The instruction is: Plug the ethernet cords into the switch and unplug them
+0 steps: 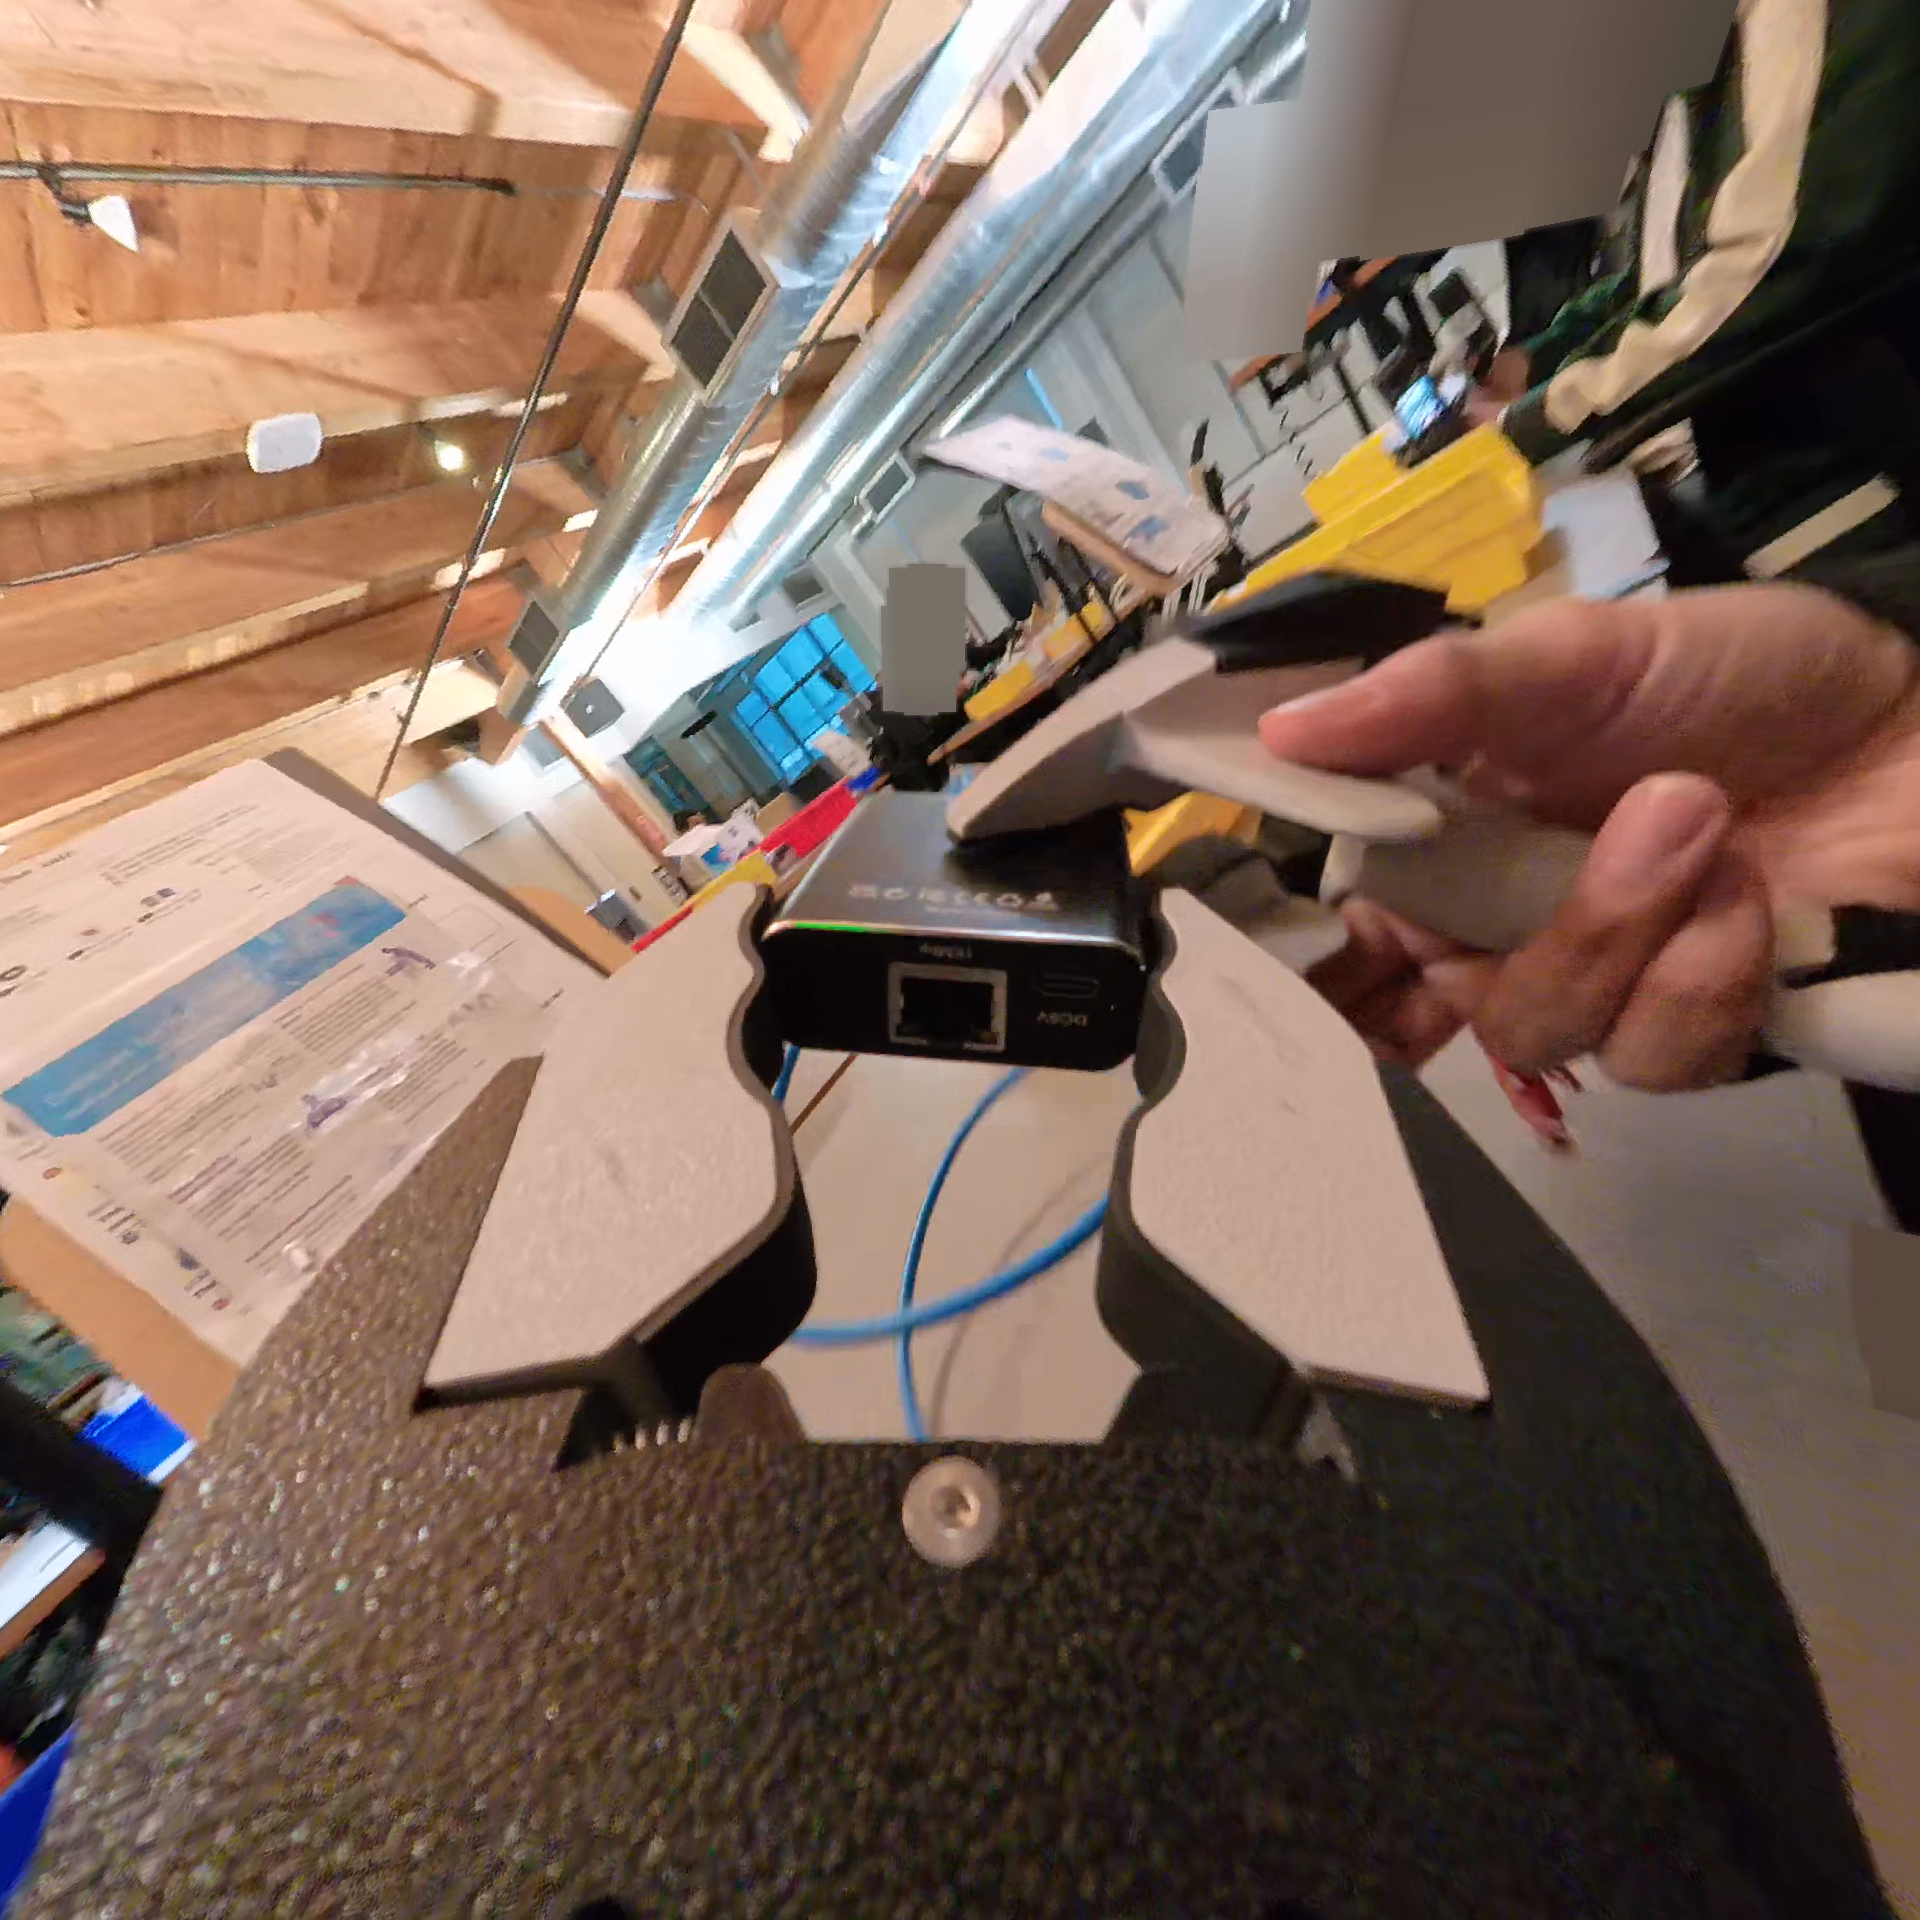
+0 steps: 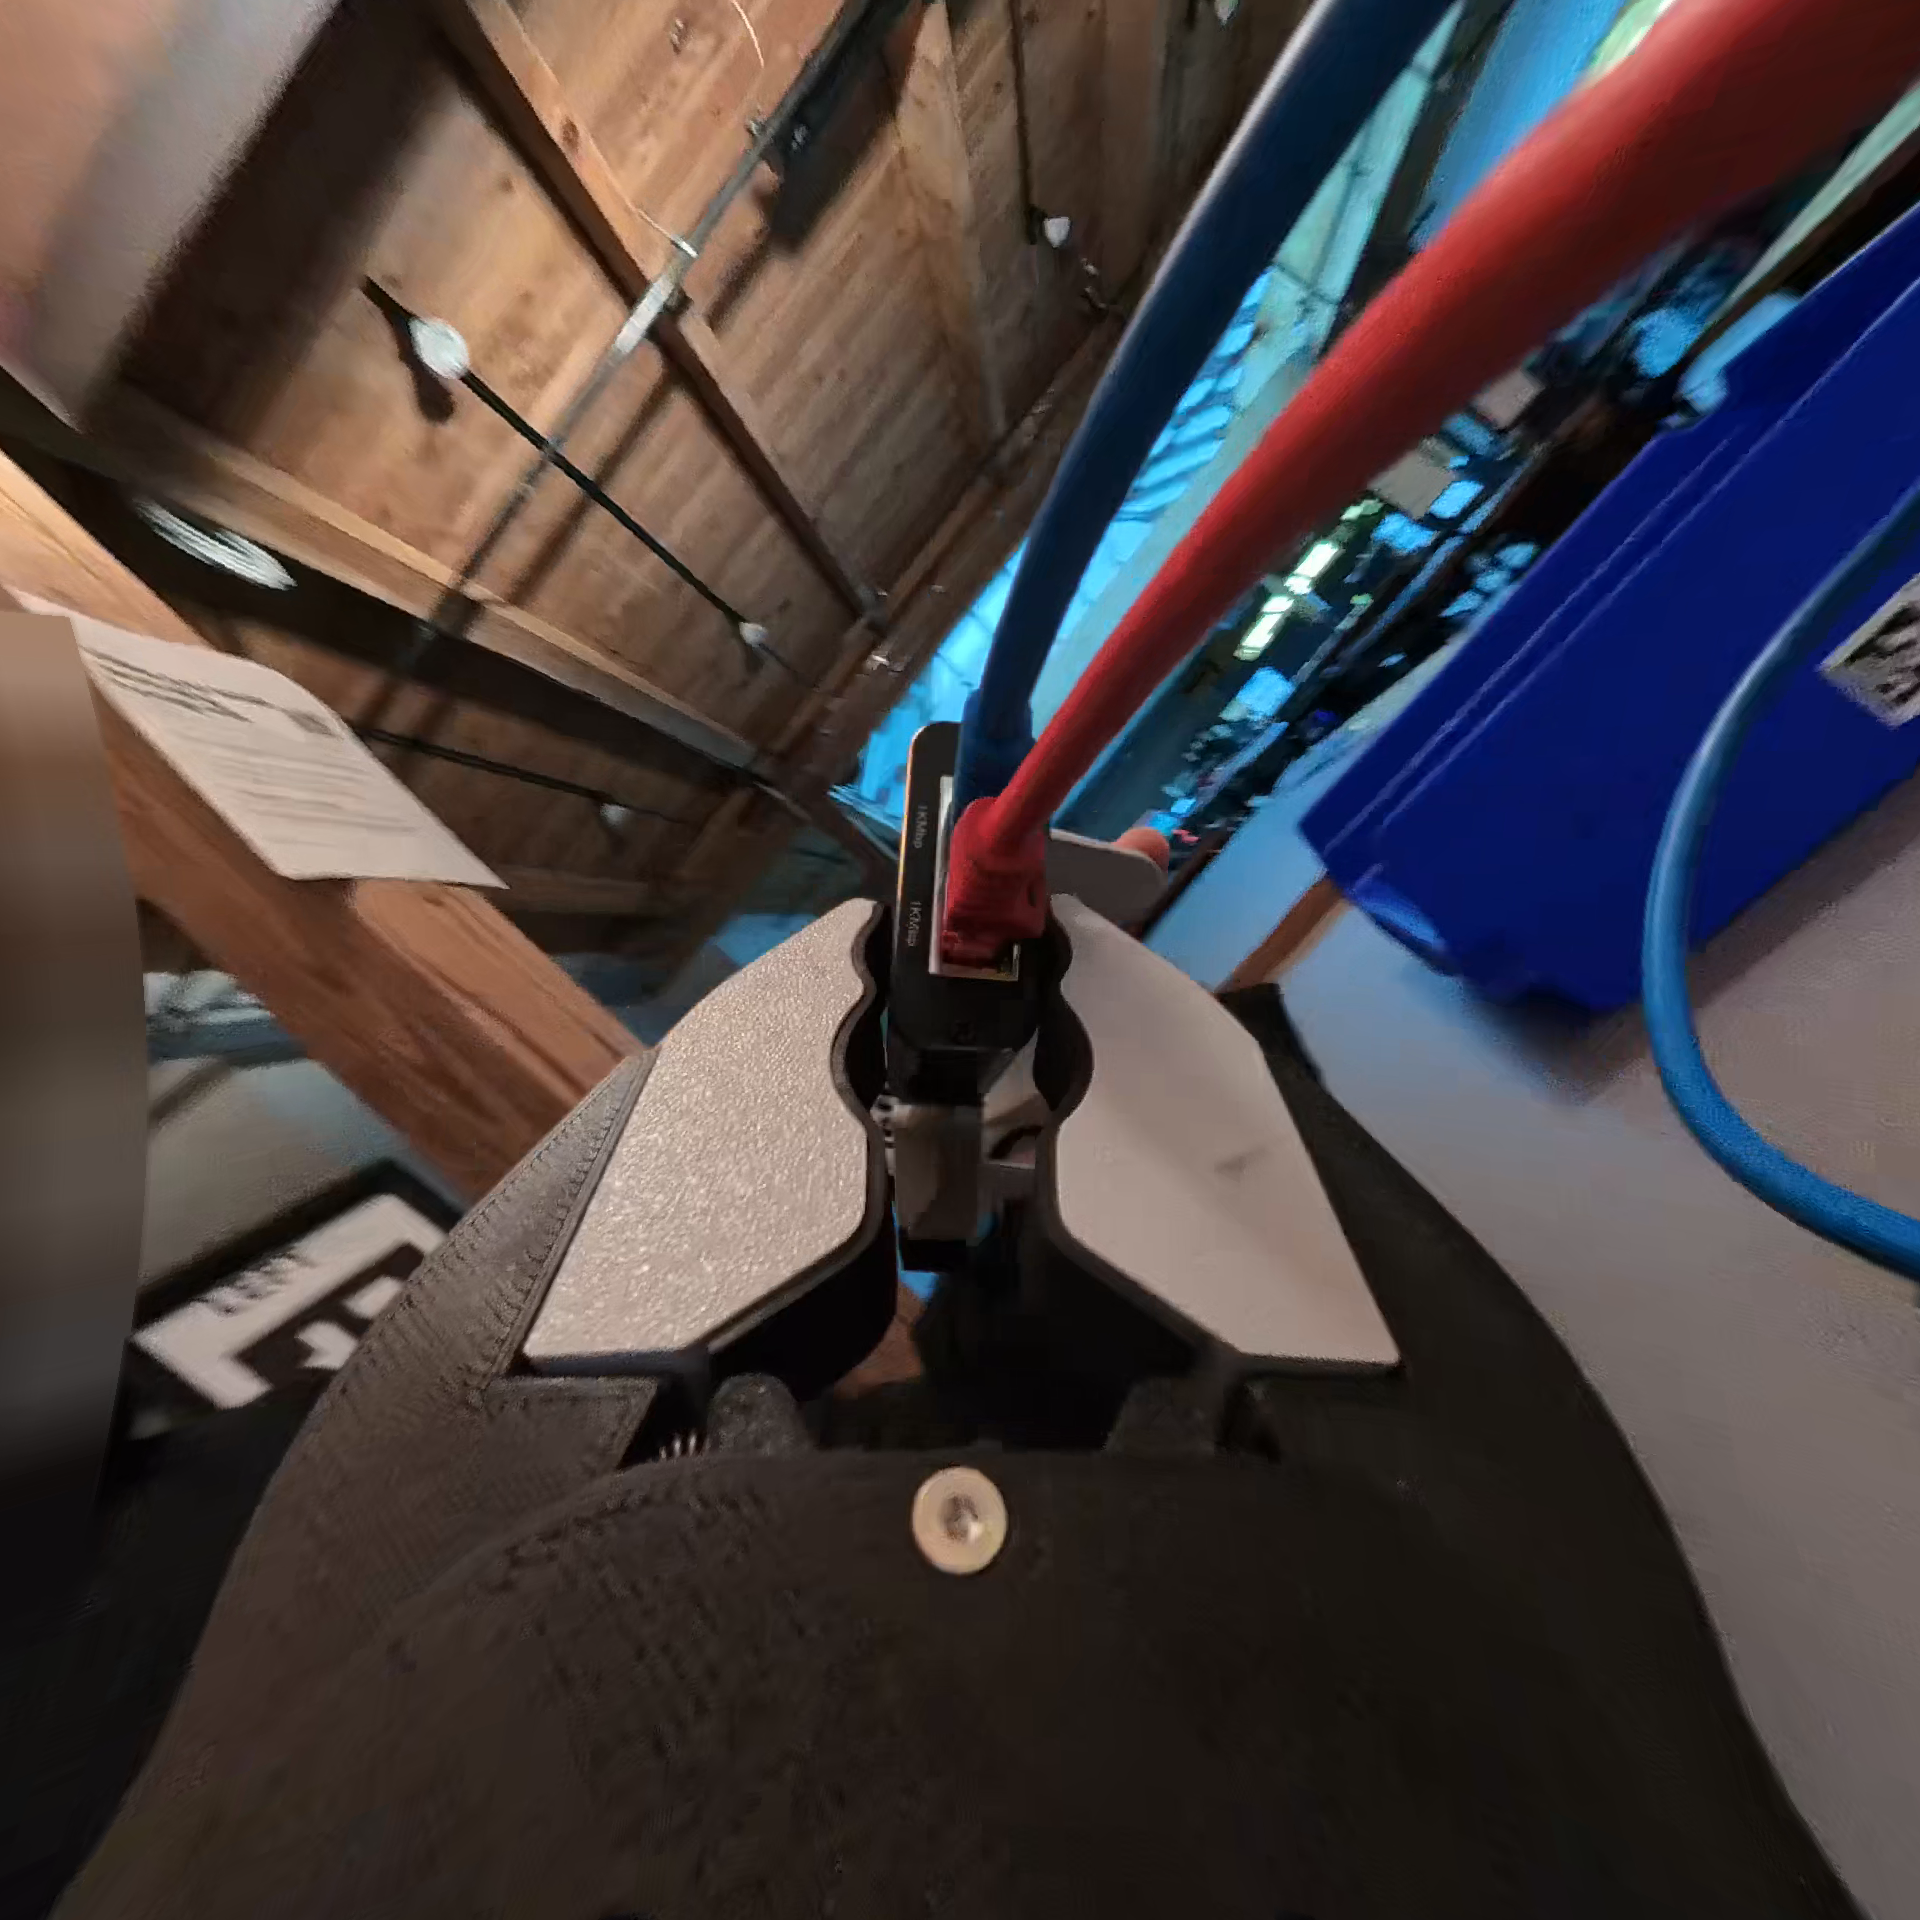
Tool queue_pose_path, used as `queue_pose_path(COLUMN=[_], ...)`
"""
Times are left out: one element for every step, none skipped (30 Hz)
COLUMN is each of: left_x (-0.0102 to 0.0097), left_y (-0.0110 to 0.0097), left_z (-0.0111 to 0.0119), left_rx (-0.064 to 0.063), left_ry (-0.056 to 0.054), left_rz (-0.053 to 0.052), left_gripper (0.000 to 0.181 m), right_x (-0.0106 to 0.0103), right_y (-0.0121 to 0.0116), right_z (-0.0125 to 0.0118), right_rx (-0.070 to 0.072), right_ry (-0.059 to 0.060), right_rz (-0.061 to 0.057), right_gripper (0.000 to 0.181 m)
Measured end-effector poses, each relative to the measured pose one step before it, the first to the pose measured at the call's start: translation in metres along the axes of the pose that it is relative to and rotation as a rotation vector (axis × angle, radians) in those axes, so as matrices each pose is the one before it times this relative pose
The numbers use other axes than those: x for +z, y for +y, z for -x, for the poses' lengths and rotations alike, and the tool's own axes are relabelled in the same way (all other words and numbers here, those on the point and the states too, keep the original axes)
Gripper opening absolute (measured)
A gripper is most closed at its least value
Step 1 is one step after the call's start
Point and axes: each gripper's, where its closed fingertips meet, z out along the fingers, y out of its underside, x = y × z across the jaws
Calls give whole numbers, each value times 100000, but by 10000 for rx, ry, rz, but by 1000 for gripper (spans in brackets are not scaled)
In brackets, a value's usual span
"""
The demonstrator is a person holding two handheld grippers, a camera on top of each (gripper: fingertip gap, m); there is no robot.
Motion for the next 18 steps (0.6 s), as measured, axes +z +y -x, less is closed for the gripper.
queue_pose_path(left_x=[53,45,61,88,87,91,46,-1,3,23,39,29,47,65,61,20,-39,-53], left_y=[536,566,480,316,155,83,3,-13,62,175,181,128,117,172,184,93,-50,-133], left_z=[-119,-65,70,-67,-139,2,63,64,30,0,-23,-28,4,-4,-35,-34,17,51], left_rx=[38,58,70,17,-106,-217,-258,-226,-82,47,37,-36,-61,-67,-74,-51,17,75], left_ry=[66,17,-112,-48,15,-64,-62,-1,15,-28,-30,-25,-58,-54,1,25,2,-39], left_rz=[330,356,296,178,83,32,-49,-72,-13,88,91,29,8,37,53,9,-54,-61], left_gripper=[64,62,65,66,67,66,64,61,61,60,60,60,60,60,60,60,60,60], right_x=[-119,-195,-265,-214,-123,-65,-5,22,21,33,-3,-23,3,-7,-11,-13,-2,10], right_y=[-138,-308,-511,-420,-148,-22,26,24,37,35,65,54,36,26,32,48,22,-27], right_z=[-194,-197,-117,51,-21,-83,-29,-5,11,-60,-104,-86,-59,-105,-147,-127,-8,99], right_rx=[-453,-401,-270,-124,-125,-285,-337,-226,-158,-233,-248,-141,-86,-90,-104,-51,63,105], right_ry=[435,433,339,155,178,244,199,151,107,130,130,89,56,67,94,51,-55,-130], right_rz=[145,35,-150,-115,52,58,20,40,73,44,23,26,24,37,22,4,-12,-8], right_gripper=[25,25,25,25,25,25,25,25,25,25,25,25,25,25,25,25,25,25])
